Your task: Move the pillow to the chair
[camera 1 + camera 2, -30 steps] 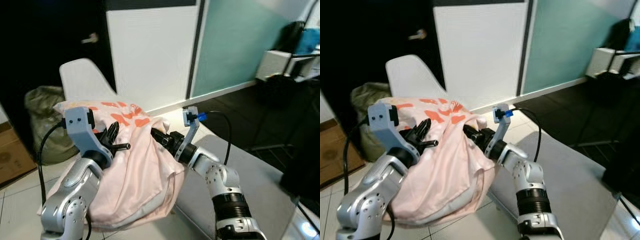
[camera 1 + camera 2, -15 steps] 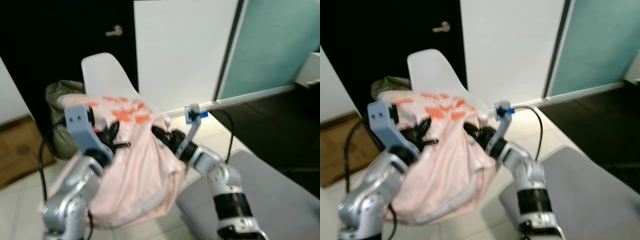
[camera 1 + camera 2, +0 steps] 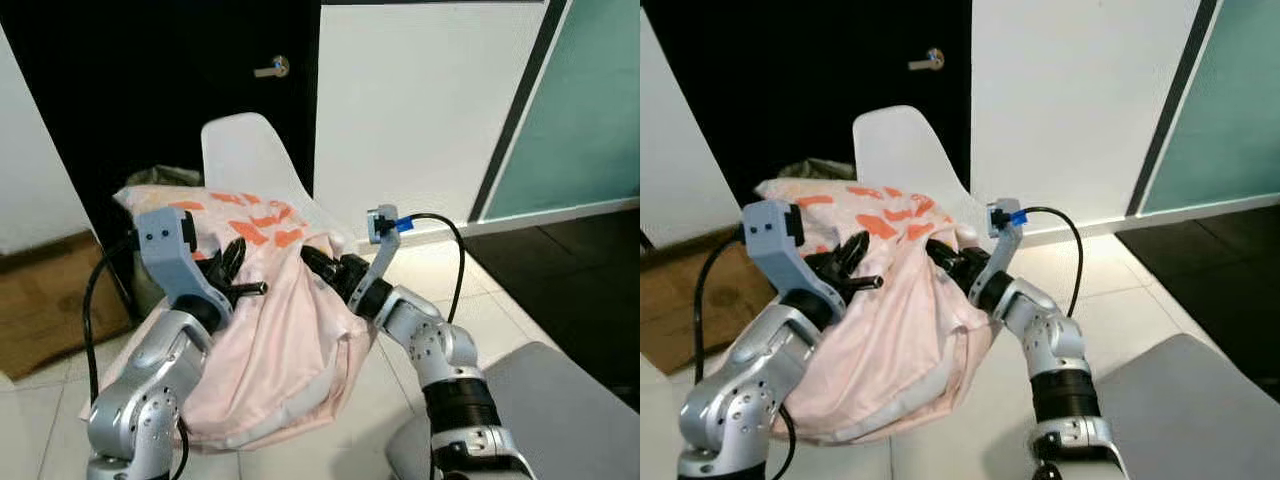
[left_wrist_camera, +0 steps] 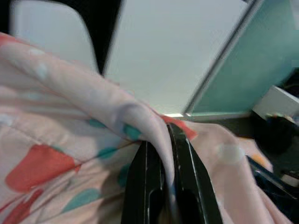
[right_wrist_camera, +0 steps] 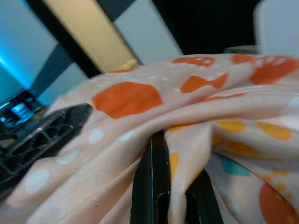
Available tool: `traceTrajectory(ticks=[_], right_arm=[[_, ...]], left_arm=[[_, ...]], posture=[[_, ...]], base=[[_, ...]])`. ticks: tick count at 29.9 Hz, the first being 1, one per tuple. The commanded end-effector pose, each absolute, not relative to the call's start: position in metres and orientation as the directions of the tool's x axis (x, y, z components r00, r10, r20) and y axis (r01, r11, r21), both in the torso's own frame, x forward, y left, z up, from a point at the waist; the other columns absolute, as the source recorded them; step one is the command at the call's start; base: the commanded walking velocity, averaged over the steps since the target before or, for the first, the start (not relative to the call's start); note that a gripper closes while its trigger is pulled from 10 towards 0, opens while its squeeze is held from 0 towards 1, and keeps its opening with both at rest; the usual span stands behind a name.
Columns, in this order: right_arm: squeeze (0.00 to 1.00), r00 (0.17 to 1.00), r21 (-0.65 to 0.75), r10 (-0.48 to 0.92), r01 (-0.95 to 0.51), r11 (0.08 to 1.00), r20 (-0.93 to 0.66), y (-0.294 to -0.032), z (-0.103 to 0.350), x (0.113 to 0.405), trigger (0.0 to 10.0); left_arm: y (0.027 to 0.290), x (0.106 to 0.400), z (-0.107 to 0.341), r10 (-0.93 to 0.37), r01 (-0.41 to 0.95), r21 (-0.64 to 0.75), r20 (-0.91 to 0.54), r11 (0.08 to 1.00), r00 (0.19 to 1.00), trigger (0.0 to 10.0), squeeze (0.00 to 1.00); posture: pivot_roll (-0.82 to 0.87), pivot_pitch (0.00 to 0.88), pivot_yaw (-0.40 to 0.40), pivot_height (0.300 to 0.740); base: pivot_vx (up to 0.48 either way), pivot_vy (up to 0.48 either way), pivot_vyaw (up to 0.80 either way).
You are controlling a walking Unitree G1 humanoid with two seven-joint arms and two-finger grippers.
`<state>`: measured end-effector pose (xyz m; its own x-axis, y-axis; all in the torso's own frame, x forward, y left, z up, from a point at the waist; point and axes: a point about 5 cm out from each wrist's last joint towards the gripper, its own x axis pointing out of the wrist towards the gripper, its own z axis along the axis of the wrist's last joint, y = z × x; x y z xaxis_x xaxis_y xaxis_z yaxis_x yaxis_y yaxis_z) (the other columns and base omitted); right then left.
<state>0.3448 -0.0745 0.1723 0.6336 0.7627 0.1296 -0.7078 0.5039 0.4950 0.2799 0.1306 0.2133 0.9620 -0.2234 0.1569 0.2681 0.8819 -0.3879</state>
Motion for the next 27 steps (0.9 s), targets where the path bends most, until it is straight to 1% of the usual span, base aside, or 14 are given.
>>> traceTrajectory(ticks=[1,6,13,20,27], right_arm=[[0.00,0.574,0.467,0.796,-0.767,0.440,0.193,-0.0574,0.1883,0.3435,10.0],[0.00,0.585,0.471,0.789,-0.759,0.449,0.191,-0.0581,0.1883,0.3446,10.0],[0.00,0.592,0.471,0.786,-0.753,0.459,0.179,-0.0576,0.1873,0.3456,10.0],[0.00,0.606,0.468,0.774,-0.747,0.472,0.185,-0.0590,0.1877,0.3468,10.0],[0.00,0.602,0.465,0.776,-0.750,0.470,0.187,-0.0590,0.1879,0.3463,10.0]], left_arm=[[0.1044,0.2762,0.2223,-0.374,0.429,-0.389,0.210,0.816,0.903,10.0,0.00],[0.1034,0.2759,0.2224,-0.380,0.434,-0.392,0.211,0.811,0.901,10.0,0.00],[0.1021,0.2746,0.2234,-0.393,0.448,-0.392,0.216,0.804,0.894,10.0,0.00],[0.1029,0.2758,0.2249,-0.390,0.447,-0.386,0.220,0.807,0.894,10.0,0.00],[0.1048,0.2770,0.2265,-0.377,0.436,-0.378,0.223,0.817,0.899,10.0,0.00]], posture=[[-0.09,0.000,-0.010,0.740],[-0.09,0.000,-0.009,0.740],[-0.09,0.000,-0.008,0.740],[-0.09,0.000,-0.006,0.740],[-0.09,0.000,-0.006,0.740]], base=[[0.390,0.000,-0.64],[0.390,0.000,0.00],[0.387,0.000,-0.78],[0.388,0.000,0.00],[0.385,0.000,0.00]])
